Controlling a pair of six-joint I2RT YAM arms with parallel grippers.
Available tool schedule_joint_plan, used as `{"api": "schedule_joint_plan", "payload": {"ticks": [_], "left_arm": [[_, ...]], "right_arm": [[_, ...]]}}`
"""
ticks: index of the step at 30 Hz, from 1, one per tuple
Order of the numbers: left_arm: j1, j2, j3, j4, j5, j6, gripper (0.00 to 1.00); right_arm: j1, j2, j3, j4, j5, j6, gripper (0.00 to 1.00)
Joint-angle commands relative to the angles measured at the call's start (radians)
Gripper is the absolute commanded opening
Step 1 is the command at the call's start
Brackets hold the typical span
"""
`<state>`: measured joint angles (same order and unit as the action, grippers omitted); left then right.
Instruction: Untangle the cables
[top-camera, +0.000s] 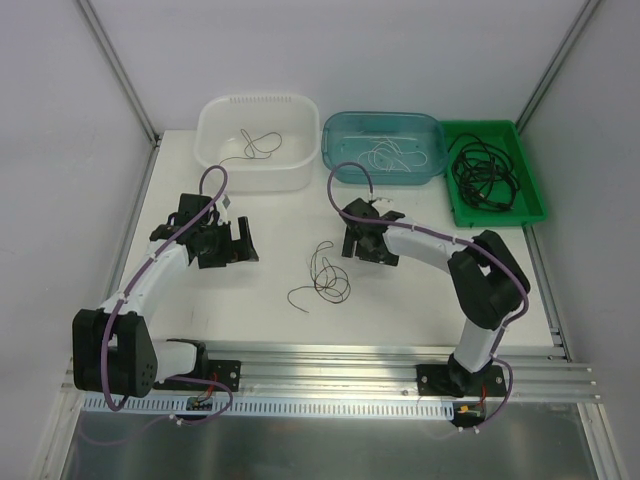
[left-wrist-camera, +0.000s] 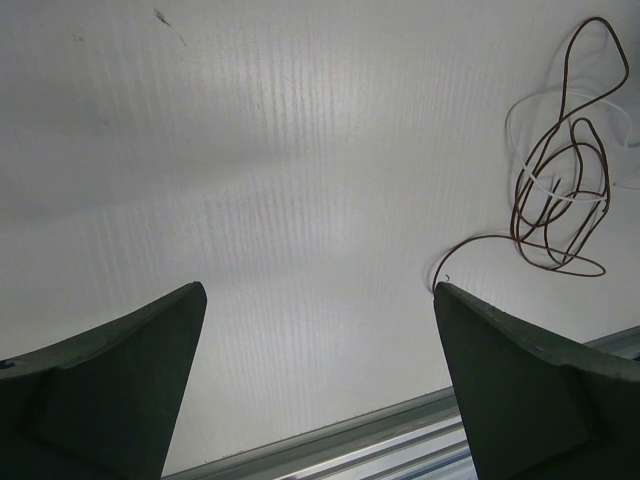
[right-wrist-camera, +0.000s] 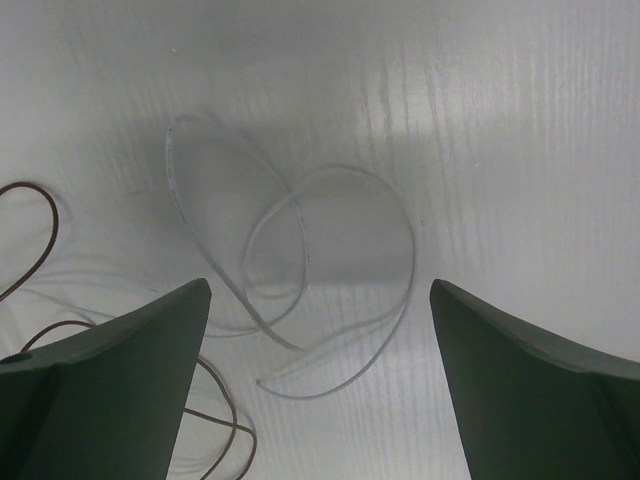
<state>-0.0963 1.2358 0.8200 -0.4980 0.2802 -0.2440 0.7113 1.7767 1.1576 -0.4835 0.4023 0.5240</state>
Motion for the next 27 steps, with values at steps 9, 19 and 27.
{"api": "schedule_joint_plan", "payload": {"ticks": [9, 19, 27], "left_arm": [[0.009, -0.027, -0.005, 0.007, 0.013, 0.014, 0.99], [0.009, -0.022, -0.004, 0.006, 0.005, 0.018, 0.99], [0.009, -0.021, -0.005, 0.004, 0.005, 0.018, 0.99]], "right_arm": [[-0.027, 0.075, -0.03, 0.019, -0.005, 0.094, 0.91], [-0.029, 0.096, -0.058, 0.017, -0.007, 0.087, 0.31], [-0.035, 0.0, -0.035, -0.018, 0.073, -0.022, 0.01]]}}
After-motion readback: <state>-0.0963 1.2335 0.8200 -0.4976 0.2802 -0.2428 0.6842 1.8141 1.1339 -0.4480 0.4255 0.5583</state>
